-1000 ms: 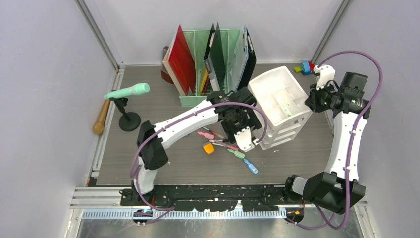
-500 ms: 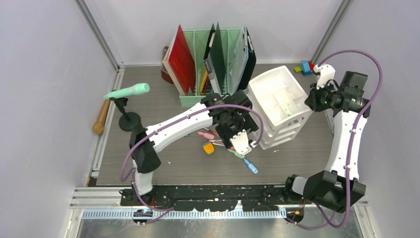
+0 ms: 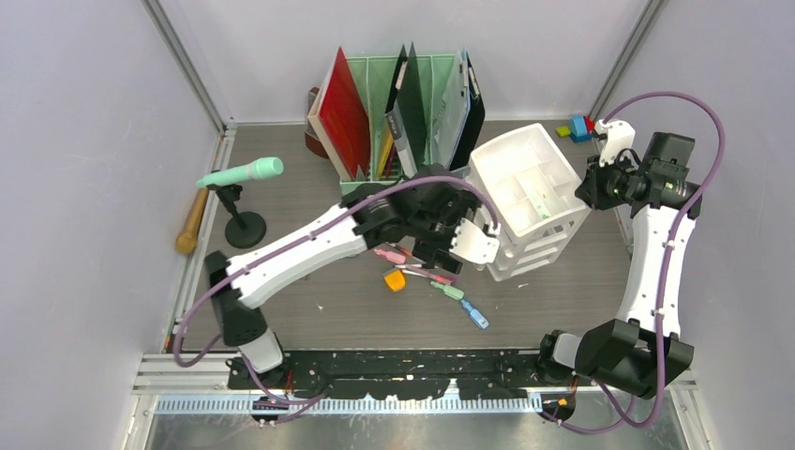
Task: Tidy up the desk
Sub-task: Open the drawer in the storage box.
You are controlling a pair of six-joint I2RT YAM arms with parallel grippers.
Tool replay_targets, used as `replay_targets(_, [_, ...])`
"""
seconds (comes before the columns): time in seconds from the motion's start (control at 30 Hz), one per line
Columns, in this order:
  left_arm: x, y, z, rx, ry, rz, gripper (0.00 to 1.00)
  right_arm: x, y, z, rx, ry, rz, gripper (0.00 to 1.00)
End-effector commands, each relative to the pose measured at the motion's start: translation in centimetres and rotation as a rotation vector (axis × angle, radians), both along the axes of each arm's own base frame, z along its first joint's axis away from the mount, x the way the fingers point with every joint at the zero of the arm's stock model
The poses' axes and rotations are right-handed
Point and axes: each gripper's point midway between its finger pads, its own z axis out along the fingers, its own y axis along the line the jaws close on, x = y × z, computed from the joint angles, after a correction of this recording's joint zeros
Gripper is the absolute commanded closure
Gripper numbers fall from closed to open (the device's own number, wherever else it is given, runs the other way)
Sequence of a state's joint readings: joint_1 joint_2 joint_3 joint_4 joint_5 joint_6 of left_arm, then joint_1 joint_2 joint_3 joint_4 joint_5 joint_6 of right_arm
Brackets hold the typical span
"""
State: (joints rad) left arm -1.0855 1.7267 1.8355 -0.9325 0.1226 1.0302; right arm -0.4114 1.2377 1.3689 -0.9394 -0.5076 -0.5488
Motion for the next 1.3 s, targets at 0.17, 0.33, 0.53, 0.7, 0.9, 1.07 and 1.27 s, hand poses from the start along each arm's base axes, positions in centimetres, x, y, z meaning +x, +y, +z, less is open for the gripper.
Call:
replay_targets(0.17, [1.7,7.8,0.8,-0.258,0.085,0.565,0.00,0.3,-1.2,0.1,-0.015,0.012,-0.084,0.88])
replay_targets(0.33, [1.5,10.1,-6.8,-0.240,0.159,0.683,0.00,0.1,-1.0,0.1,-0.014,-0.005,-0.090,0.86])
replay_targets(0.53, [1.0,10.5,-13.9,-0.216,0.305,0.797,0.00,-0.1,-1.0,0.0,-0.009,0.000,-0.100,0.86])
replay_targets(0.7, [2.0,11.4,-17.9,-0.160,0.374,0.869,0.01,-0.3,-0.9,-0.1,-0.007,0.003,-0.103,0.86])
replay_targets(0.9, [1.3,11.0,-19.9,-0.128,0.483,0.864,0.02,-0.3,-0.9,-0.4,-0.004,0.012,-0.103,0.86])
replay_targets(1.07, [0.6,11.2,-21.3,-0.089,0.524,0.879,0.03,-0.3,-0.8,-0.8,0.005,0.017,-0.099,0.86])
replay_targets(1.27, [0.0,11.3,-22.4,-0.049,0.559,0.882,0.05,-0.2,-0.8,-1.3,0.008,0.025,-0.099,0.86])
